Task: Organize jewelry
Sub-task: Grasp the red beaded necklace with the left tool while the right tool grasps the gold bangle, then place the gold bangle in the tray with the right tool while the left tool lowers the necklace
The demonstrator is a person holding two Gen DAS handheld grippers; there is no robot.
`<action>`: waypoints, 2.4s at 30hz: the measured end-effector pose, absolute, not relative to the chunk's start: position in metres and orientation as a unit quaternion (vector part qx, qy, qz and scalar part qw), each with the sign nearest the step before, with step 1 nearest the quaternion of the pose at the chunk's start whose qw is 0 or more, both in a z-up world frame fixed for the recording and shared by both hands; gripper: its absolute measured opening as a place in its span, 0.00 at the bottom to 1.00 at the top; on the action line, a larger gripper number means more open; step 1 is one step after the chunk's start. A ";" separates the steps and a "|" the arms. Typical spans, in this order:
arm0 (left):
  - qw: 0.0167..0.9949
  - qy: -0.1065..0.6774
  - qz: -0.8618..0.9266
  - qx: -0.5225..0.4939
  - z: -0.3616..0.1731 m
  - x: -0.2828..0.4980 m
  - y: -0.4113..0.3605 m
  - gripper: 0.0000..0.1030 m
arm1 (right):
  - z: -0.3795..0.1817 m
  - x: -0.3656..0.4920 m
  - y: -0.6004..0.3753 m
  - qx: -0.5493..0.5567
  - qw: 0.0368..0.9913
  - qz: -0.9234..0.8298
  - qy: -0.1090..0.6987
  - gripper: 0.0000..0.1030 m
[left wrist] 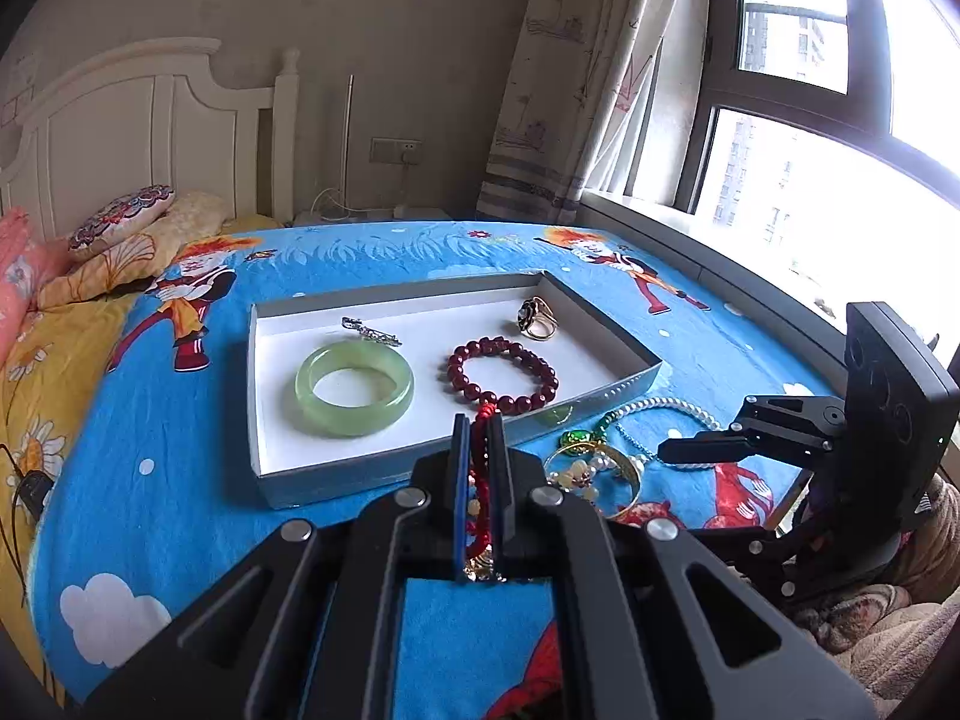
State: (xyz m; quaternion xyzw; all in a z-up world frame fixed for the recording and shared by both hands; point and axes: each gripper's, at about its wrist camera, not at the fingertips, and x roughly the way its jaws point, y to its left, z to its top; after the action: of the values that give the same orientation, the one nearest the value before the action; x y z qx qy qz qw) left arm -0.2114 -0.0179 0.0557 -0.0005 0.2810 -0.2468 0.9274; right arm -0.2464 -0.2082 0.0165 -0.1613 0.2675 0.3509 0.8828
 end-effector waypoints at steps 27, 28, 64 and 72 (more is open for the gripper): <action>0.923 0.299 -0.242 0.003 0.039 -0.216 -0.016 0.05 | 0.010 -0.235 -0.206 -0.208 0.873 0.361 0.256 0.04; 0.924 0.296 -0.242 0.002 0.041 -0.216 -0.016 0.05 | 0.012 -0.234 -0.208 -0.196 0.876 0.361 0.254 0.04; 0.936 0.297 -0.170 0.087 0.061 -0.107 -0.080 0.05 | 0.037 -0.127 -0.231 -0.122 0.913 0.260 0.291 0.04; 0.933 0.300 -0.154 0.124 0.060 -0.086 -0.097 0.05 | 0.027 -0.115 -0.233 -0.112 0.906 0.252 0.320 0.04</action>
State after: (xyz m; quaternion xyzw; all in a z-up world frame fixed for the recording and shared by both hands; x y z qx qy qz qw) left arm -0.0858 -0.0965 0.0600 0.1242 0.3002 -0.1536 0.9332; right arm -0.1146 -0.2329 0.0274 -0.1118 0.3204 0.2522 0.9062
